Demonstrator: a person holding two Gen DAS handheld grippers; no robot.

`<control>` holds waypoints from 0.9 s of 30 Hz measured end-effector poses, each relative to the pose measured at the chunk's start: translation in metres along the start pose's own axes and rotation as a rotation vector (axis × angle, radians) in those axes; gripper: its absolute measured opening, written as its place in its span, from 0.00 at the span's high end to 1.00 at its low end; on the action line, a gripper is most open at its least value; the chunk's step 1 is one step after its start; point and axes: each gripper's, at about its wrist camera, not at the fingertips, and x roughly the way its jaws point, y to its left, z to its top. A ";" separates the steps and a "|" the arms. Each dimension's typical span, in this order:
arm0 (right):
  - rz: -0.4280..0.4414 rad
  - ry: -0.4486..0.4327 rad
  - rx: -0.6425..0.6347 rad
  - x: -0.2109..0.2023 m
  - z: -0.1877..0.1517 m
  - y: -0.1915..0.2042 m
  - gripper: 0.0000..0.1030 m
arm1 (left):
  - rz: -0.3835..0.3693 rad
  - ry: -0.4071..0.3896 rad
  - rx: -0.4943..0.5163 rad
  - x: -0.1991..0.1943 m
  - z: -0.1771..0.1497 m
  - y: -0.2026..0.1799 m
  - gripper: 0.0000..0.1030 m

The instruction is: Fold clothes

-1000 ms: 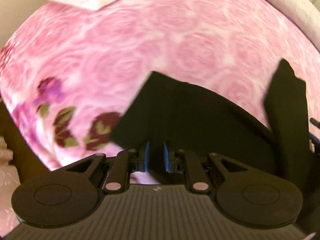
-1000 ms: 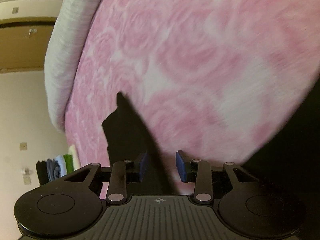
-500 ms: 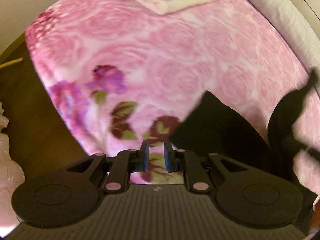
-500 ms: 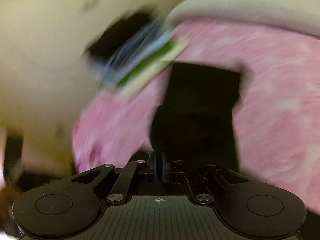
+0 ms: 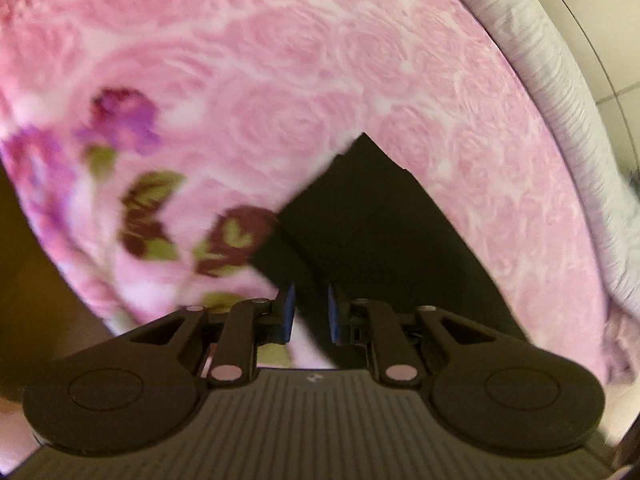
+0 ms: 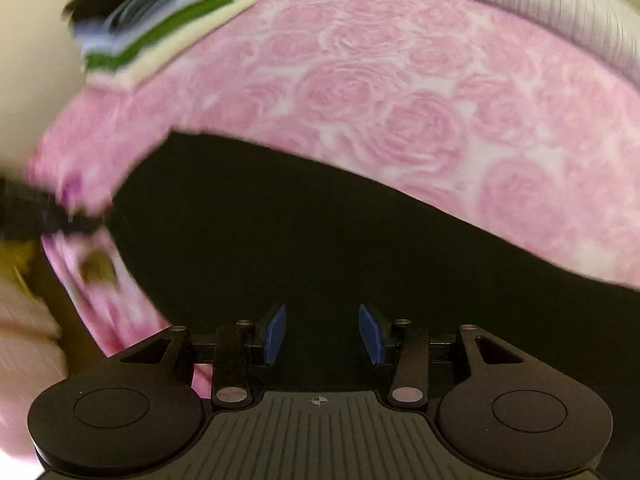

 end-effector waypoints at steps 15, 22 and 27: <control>-0.155 -0.054 -0.449 0.025 -0.075 0.069 0.62 | -0.055 -0.018 -0.101 0.020 0.009 0.012 0.88; -0.177 -0.040 -0.476 0.029 -0.074 0.066 0.73 | -0.083 -0.027 -0.145 0.025 0.011 0.019 0.88; -0.183 -0.041 -0.513 0.027 -0.075 0.066 0.99 | -0.104 -0.074 -0.038 0.014 0.007 0.011 0.99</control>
